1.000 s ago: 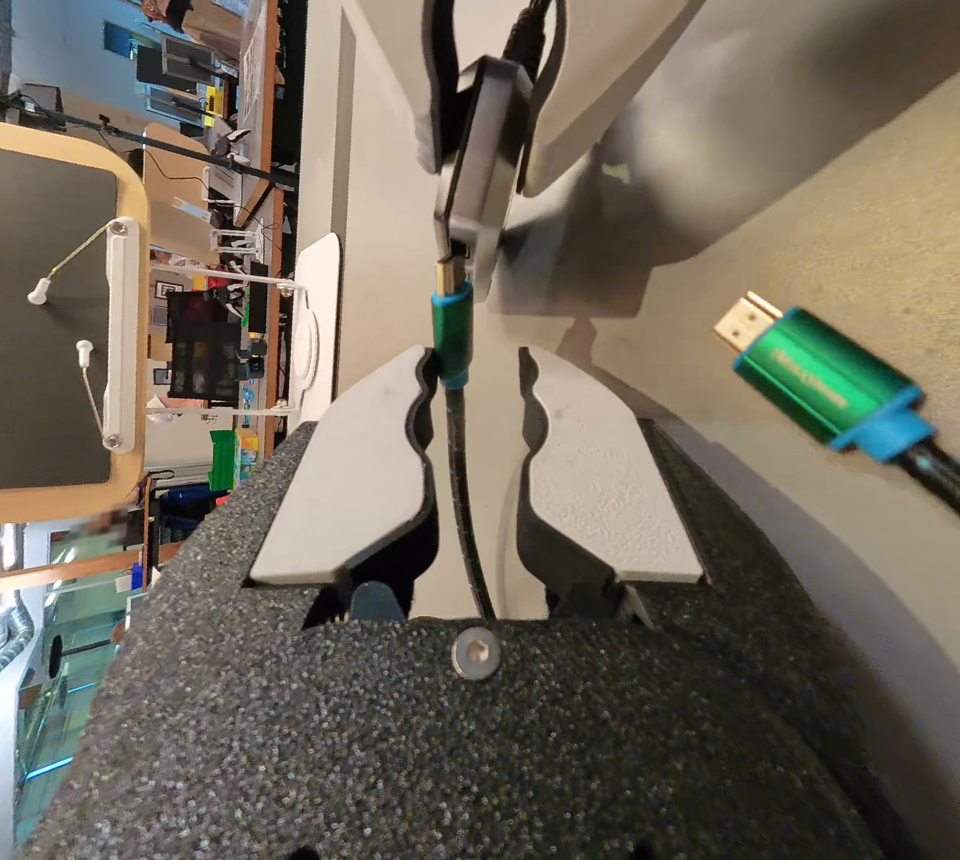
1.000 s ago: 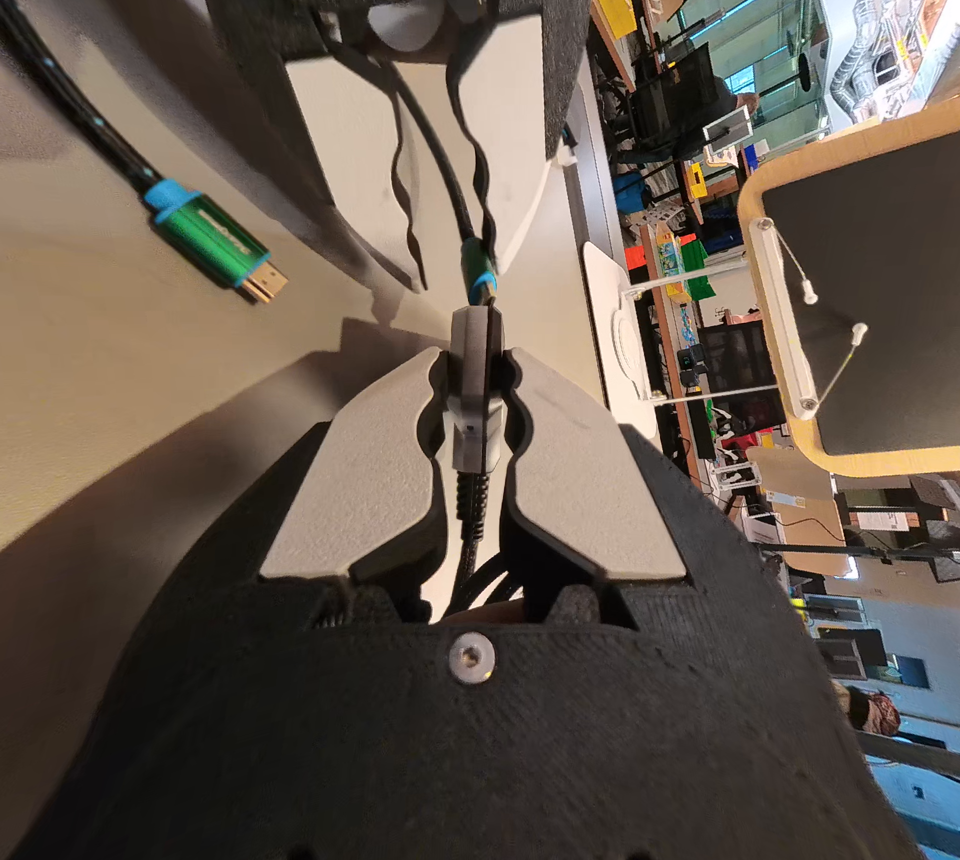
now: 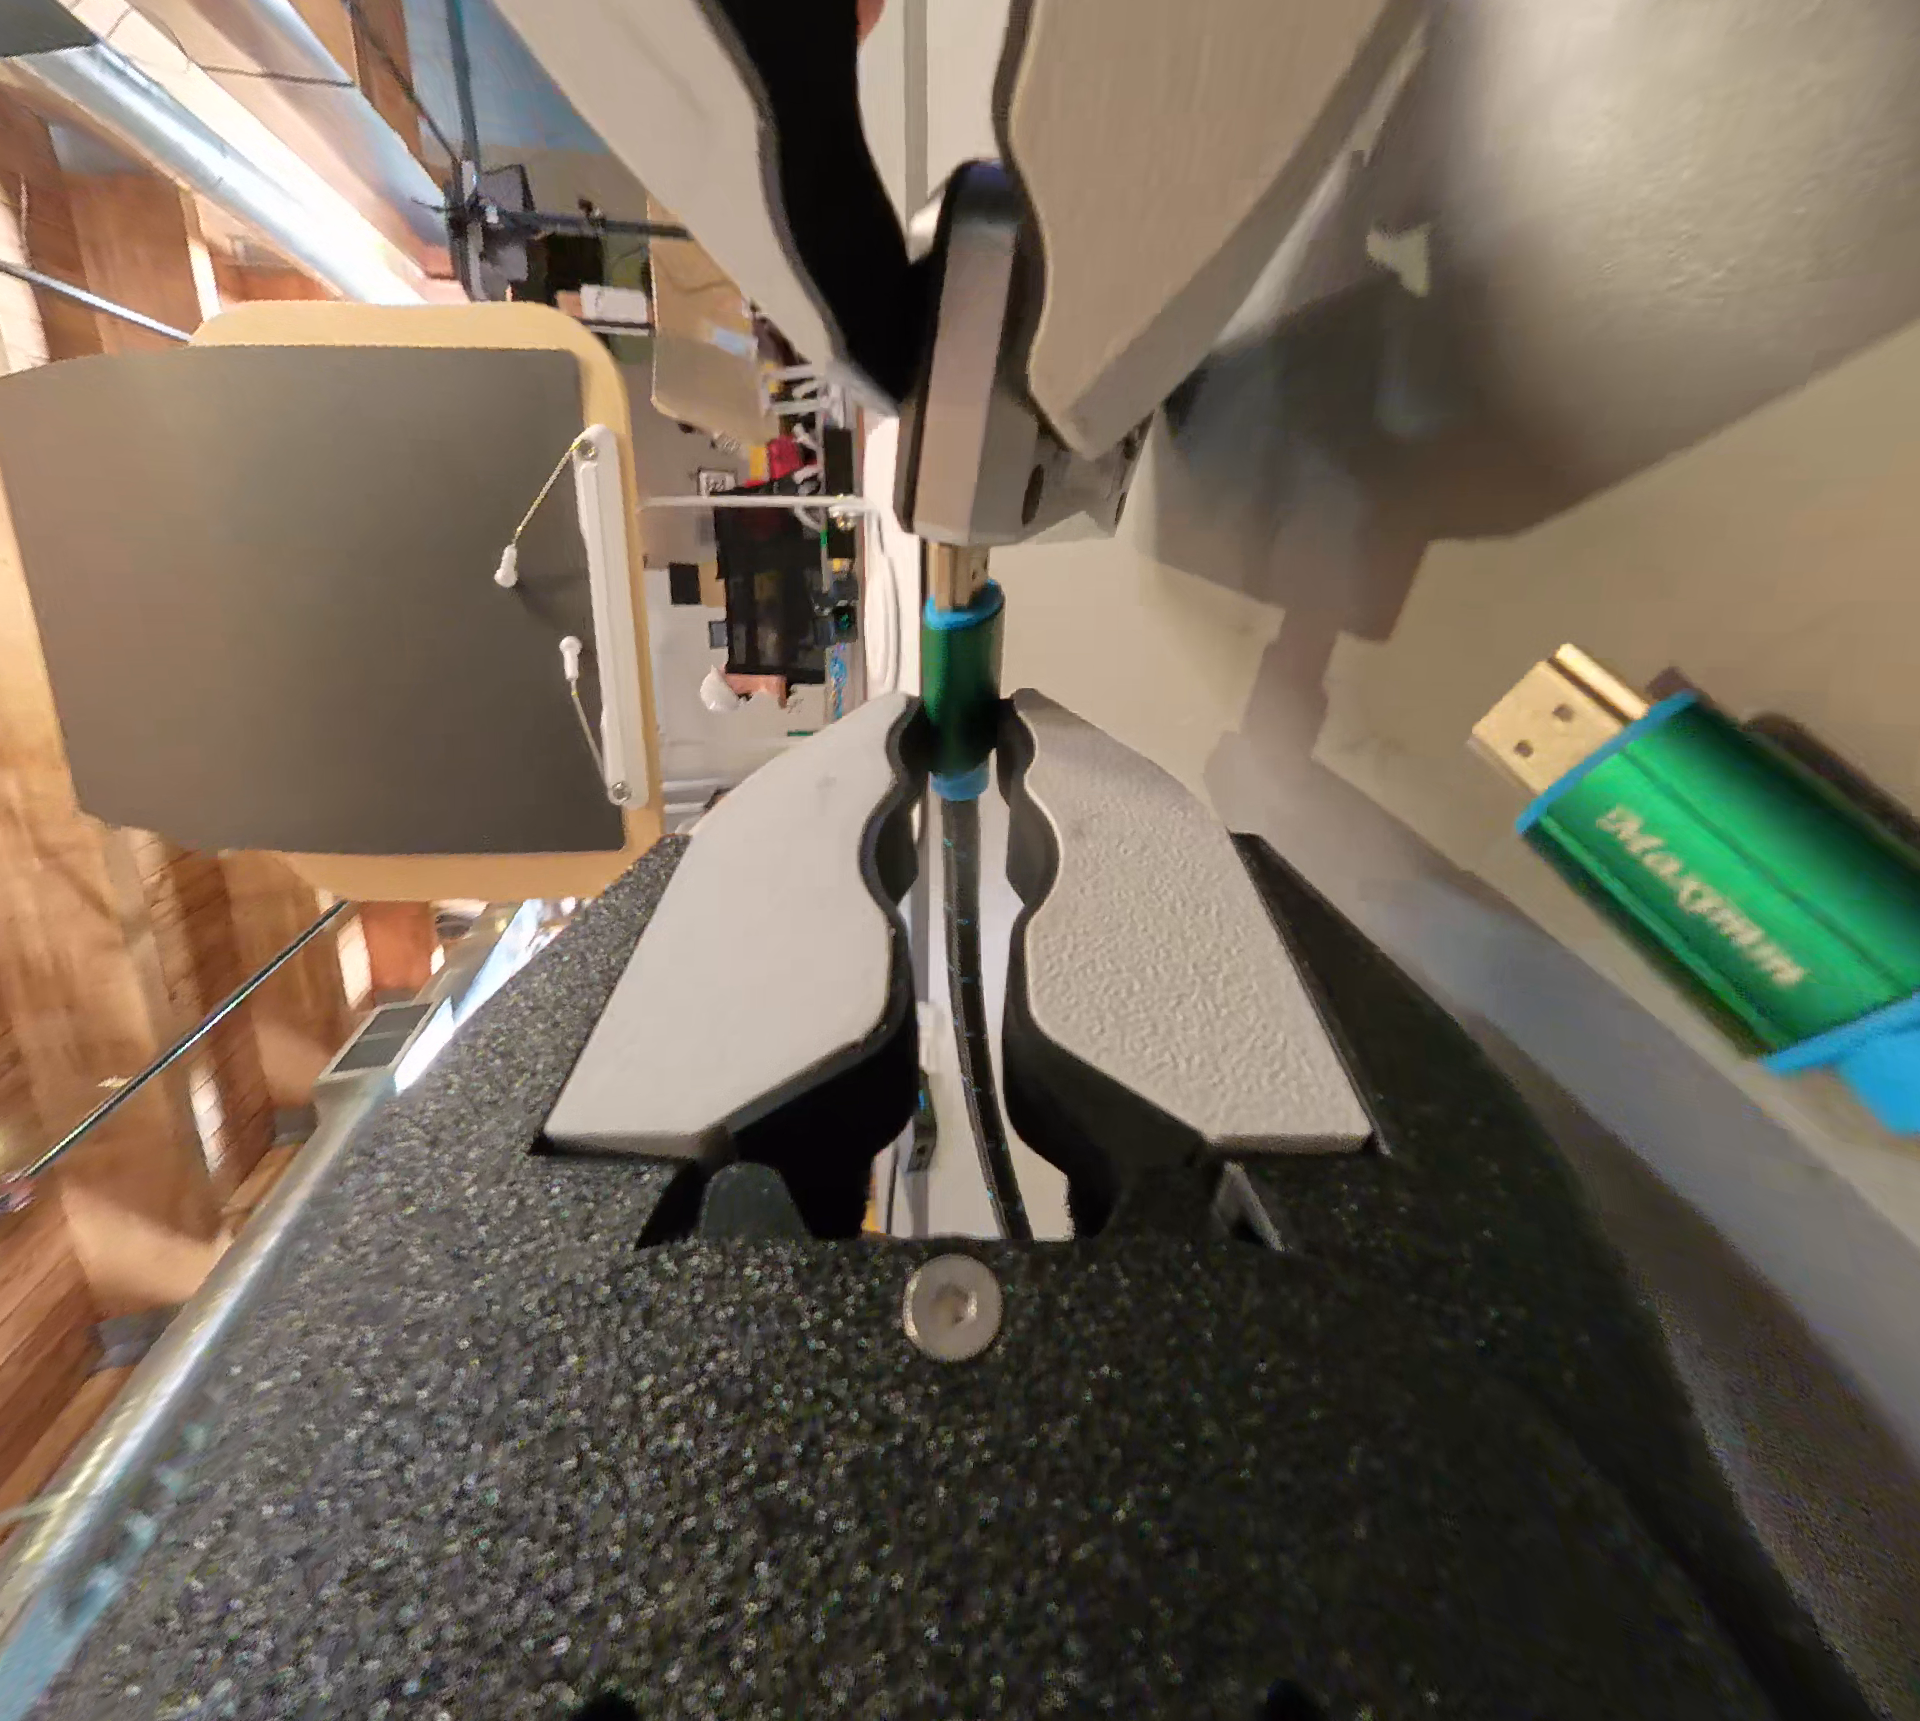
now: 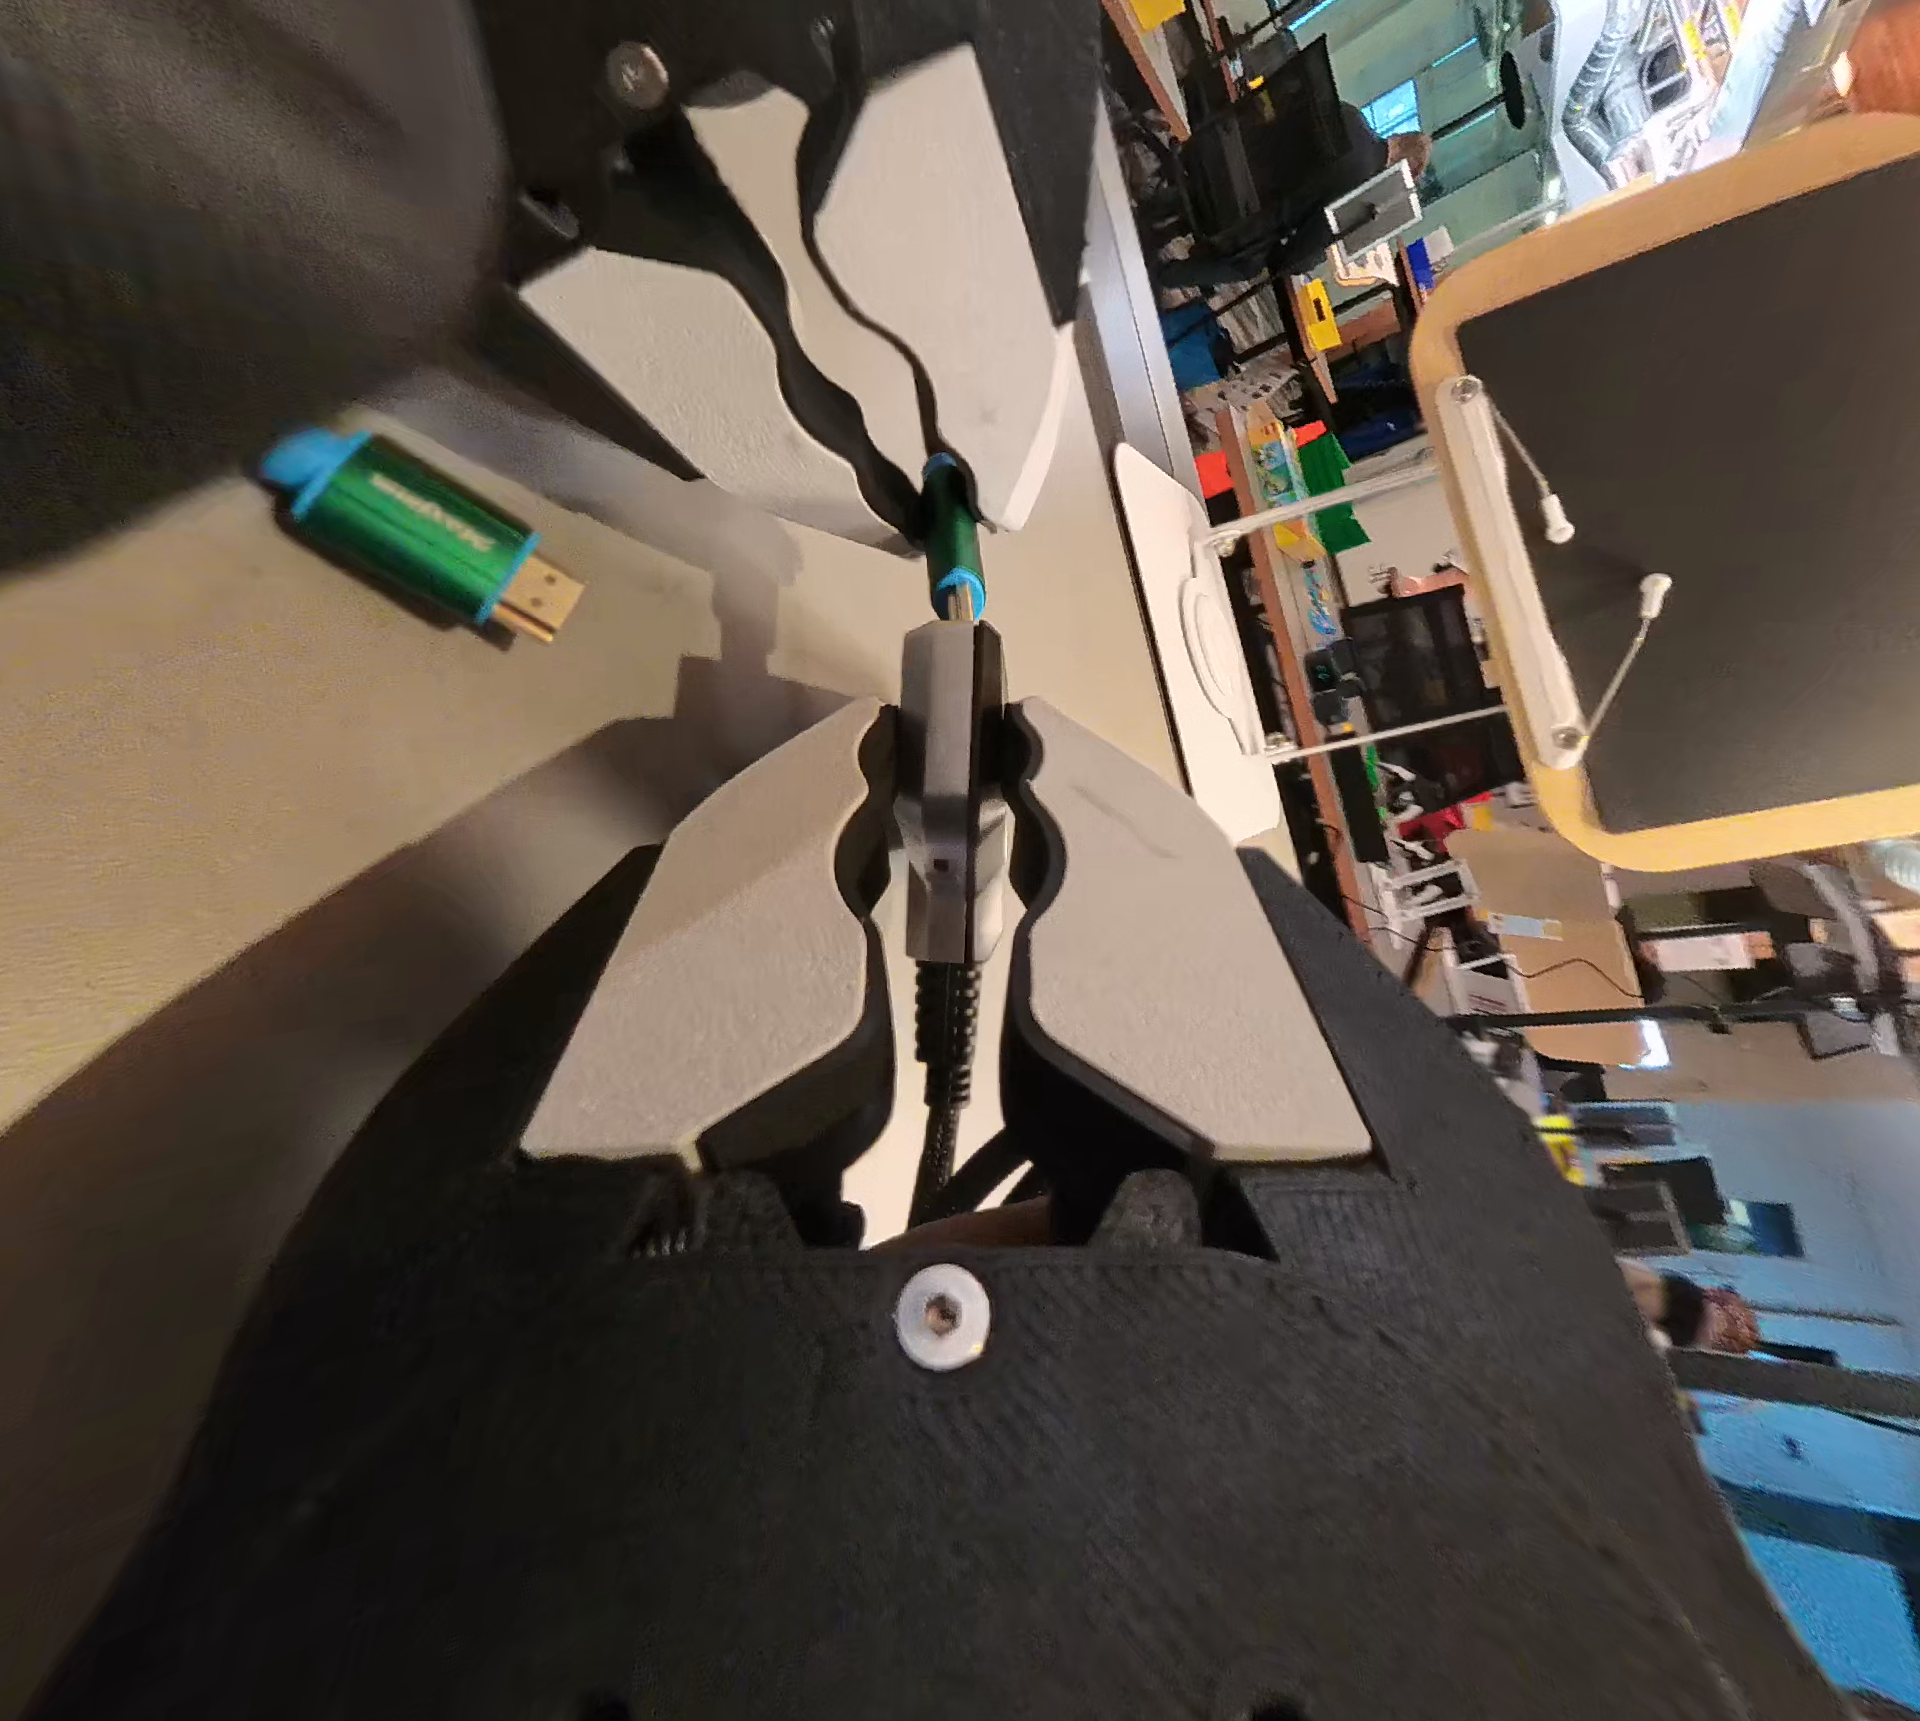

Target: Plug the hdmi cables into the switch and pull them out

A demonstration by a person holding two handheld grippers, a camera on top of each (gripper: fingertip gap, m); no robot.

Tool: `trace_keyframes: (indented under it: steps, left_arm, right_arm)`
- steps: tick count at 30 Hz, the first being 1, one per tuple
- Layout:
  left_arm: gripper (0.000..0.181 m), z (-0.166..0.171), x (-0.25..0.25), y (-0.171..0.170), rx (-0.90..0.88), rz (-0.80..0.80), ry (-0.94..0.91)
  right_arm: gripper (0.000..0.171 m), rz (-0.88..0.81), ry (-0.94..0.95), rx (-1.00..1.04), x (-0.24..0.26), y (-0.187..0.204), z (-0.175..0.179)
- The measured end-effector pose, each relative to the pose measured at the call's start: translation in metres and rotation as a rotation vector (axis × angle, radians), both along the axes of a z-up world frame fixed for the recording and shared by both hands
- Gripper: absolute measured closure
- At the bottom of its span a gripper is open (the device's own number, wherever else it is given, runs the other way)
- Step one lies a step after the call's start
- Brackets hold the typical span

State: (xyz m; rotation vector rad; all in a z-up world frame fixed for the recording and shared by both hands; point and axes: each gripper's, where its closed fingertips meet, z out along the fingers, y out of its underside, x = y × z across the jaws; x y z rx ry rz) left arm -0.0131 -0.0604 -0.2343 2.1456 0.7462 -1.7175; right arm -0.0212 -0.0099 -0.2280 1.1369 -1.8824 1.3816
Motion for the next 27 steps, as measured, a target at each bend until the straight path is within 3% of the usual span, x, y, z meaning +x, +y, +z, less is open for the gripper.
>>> trace_keyframes:
  steps: [11, 18, 23, 27]
  left_arm:
    - [0.168, 0.006, 0.02, 0.02, 0.314, -0.268, -0.213]
    - [0.169, 0.025, 0.04, 0.019, 0.639, -0.233, -0.52]
    - [0.17, 0.006, 0.059, 0.017, 0.819, -0.171, -0.791]
    - [0.17, -0.012, 0.066, 0.016, 0.828, -0.11, -0.922]
  right_arm:
    - [0.152, 0.186, -0.212, 0.252, 0.017, 0.009, 0.017]
    - [0.152, 0.312, -0.4, 0.523, 0.03, 0.003, 0.041]
    - [0.152, 0.34, -0.564, 0.686, 0.041, 0.0, 0.027]
    - [0.152, 0.324, -0.676, 0.696, 0.038, -0.009, 0.028]
